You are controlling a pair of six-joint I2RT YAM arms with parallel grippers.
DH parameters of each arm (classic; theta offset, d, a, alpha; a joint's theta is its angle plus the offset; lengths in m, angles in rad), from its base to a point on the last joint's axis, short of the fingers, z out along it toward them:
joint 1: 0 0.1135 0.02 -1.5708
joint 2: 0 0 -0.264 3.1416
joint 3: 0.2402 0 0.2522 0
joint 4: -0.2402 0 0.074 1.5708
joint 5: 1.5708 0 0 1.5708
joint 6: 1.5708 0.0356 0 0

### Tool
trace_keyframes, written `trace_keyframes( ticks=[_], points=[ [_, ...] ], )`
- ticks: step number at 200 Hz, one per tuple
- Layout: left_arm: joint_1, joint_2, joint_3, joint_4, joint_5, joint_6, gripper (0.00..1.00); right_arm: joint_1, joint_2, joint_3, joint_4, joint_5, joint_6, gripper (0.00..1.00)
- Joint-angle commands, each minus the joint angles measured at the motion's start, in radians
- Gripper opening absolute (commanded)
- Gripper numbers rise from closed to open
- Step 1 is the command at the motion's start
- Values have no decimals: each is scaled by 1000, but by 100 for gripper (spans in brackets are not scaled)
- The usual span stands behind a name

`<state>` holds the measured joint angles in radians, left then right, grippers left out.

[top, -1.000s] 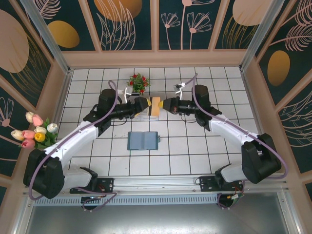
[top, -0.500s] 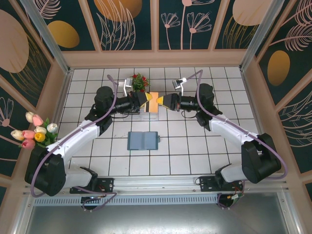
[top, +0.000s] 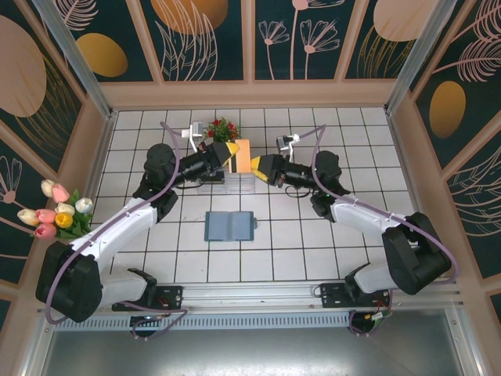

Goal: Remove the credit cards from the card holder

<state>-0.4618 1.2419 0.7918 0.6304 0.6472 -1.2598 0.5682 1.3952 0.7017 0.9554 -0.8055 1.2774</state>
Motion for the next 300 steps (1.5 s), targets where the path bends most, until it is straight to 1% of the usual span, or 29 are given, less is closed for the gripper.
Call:
trace_keyframes(
  ticks=[1,13,23,39,65,85,101,126,166,211,232,248,250,258,274,279,300],
  points=[
    [3,-31,-1,0,-79,14,5,47,19,-21,149,85,53,36],
    [4,-42,1,-42,-108,29,4,55,14,-37,154,131,58,37],
    [4,-51,0,-67,-132,41,4,58,-2,-55,129,181,55,40],
    [3,-66,-2,-113,-170,60,4,55,-27,-73,88,221,33,44],
    [5,-75,-5,-141,-188,74,4,60,-24,-58,95,205,22,51],
    [4,-69,-3,-142,-189,77,4,64,-20,-61,125,200,29,52],
    [4,-57,0,-125,-167,65,4,72,-5,-55,160,202,40,53],
    [4,-46,-3,-105,-150,48,4,89,33,-10,184,200,45,53],
    [5,-46,-2,-110,-152,48,4,113,94,40,233,207,71,42],
    [4,-50,-11,-122,-160,46,4,114,110,24,280,225,94,28],
    [4,-52,-11,-134,-166,48,4,114,108,18,279,231,92,17],
    [5,-53,-9,-151,-174,51,5,113,107,21,272,231,84,1],
    [5,-53,-9,-155,-176,53,5,113,107,20,266,232,81,0],
    [5,-54,-3,-178,-183,60,8,112,100,22,233,239,69,0],
    [6,-56,17,-268,-214,83,19,107,85,25,164,243,27,0],
    [8,-58,27,-312,-228,95,24,104,77,25,137,243,10,0],
    [27,-58,66,-491,-281,153,49,74,39,21,20,248,-69,0]
  ],
)
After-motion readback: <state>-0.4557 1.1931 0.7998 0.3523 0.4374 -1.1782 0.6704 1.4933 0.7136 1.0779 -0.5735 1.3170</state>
